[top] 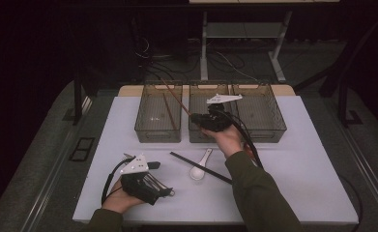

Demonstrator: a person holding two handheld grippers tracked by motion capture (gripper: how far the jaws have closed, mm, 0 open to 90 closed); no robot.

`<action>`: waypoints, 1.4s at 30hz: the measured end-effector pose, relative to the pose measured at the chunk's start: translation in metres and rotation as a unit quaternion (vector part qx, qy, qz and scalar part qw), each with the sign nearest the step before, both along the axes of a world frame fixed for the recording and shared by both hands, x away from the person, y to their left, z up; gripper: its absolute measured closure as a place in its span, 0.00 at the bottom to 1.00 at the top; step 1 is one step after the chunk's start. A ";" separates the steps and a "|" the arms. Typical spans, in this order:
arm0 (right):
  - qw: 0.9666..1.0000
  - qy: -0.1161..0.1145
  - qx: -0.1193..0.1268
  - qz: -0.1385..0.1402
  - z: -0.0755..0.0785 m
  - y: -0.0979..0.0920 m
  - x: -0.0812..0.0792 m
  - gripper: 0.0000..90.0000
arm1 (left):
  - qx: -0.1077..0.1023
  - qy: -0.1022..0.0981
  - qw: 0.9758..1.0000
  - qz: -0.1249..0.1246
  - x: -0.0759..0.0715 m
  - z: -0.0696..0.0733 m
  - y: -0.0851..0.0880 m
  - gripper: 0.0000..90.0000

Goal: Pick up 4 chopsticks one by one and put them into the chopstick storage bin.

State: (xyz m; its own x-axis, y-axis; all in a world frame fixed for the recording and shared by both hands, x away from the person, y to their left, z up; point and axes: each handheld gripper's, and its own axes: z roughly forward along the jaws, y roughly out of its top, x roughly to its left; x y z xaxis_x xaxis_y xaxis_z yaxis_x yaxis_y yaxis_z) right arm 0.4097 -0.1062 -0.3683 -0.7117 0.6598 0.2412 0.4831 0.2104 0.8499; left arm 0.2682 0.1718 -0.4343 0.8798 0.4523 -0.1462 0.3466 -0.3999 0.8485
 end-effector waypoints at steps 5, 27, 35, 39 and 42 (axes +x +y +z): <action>1.000 -0.003 0.003 -0.005 0.004 0.011 0.008 0.94 | -0.001 -0.002 1.000 0.000 0.000 0.000 0.000 0.00; 1.000 -0.009 -0.005 -0.020 0.011 0.077 0.046 0.94 | -0.004 -0.006 1.000 -0.004 -0.001 0.001 -0.001 0.00; 1.000 -0.004 -0.022 -0.015 0.000 0.098 0.052 0.94 | -0.007 -0.005 1.000 -0.004 -0.001 0.002 -0.001 0.00; 0.999 0.004 -0.028 -0.017 -0.006 0.102 0.052 0.94 | -0.008 -0.005 1.000 -0.003 -0.001 0.002 -0.001 0.00; 0.999 0.006 -0.037 -0.017 -0.011 0.105 0.051 0.94 | -0.007 -0.004 1.000 -0.004 -0.001 0.002 -0.001 0.00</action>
